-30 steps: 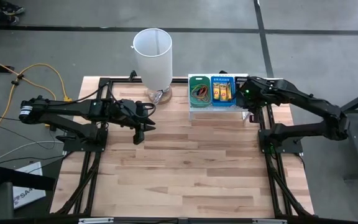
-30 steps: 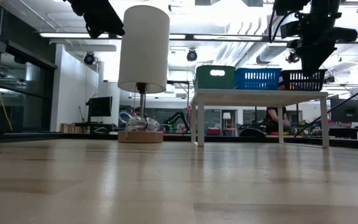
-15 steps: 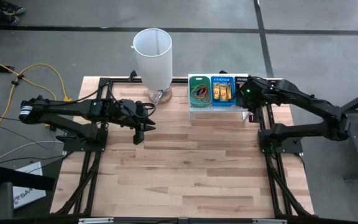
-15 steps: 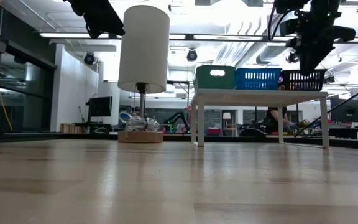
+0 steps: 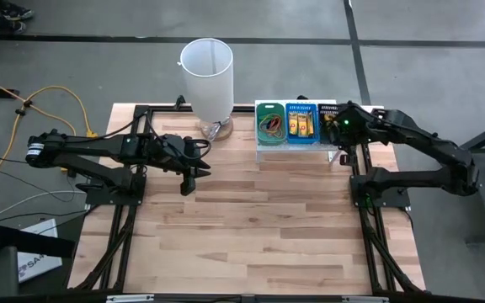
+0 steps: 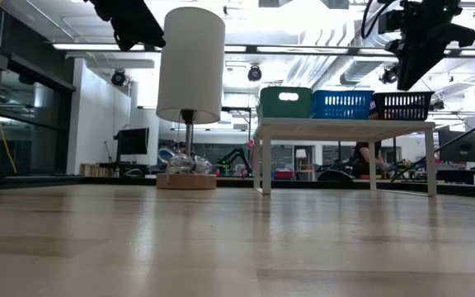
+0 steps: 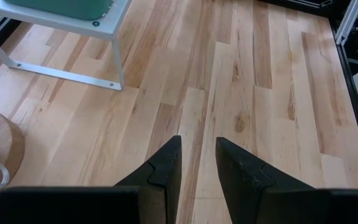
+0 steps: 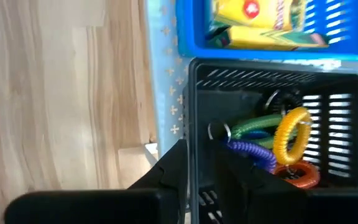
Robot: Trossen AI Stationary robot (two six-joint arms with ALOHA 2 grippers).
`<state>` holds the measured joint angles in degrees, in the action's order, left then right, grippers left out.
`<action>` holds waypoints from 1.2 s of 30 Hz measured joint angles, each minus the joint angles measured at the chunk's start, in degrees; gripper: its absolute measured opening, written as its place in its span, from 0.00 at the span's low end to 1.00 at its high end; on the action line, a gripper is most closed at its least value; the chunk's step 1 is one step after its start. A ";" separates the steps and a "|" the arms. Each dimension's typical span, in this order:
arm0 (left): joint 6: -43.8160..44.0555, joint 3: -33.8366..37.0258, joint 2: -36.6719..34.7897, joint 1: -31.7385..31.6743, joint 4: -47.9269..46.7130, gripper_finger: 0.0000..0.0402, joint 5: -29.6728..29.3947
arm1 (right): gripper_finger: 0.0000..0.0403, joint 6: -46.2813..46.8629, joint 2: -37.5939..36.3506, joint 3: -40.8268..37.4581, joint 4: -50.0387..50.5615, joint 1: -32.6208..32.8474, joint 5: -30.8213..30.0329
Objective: Pick & Place Office Desk Supplies
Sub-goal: Put the black bin on the shelf, then return to Home Position
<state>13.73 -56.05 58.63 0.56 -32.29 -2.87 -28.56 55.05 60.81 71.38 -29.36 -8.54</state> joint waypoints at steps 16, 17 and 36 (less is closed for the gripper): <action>0.00 0.00 0.00 -0.01 0.01 0.24 0.00 | 0.14 1.86 -3.04 0.01 -1.83 0.00 -0.01; -0.01 0.00 0.00 0.00 0.02 0.24 0.00 | 0.14 2.66 -3.04 0.01 -1.84 0.00 0.05; -0.01 0.00 0.00 0.00 0.00 0.24 0.00 | 0.14 18.16 -3.02 0.01 -7.97 2.15 19.78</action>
<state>13.72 -56.05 58.63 0.56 -32.29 -2.87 -10.40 52.03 60.82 63.41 -27.22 11.25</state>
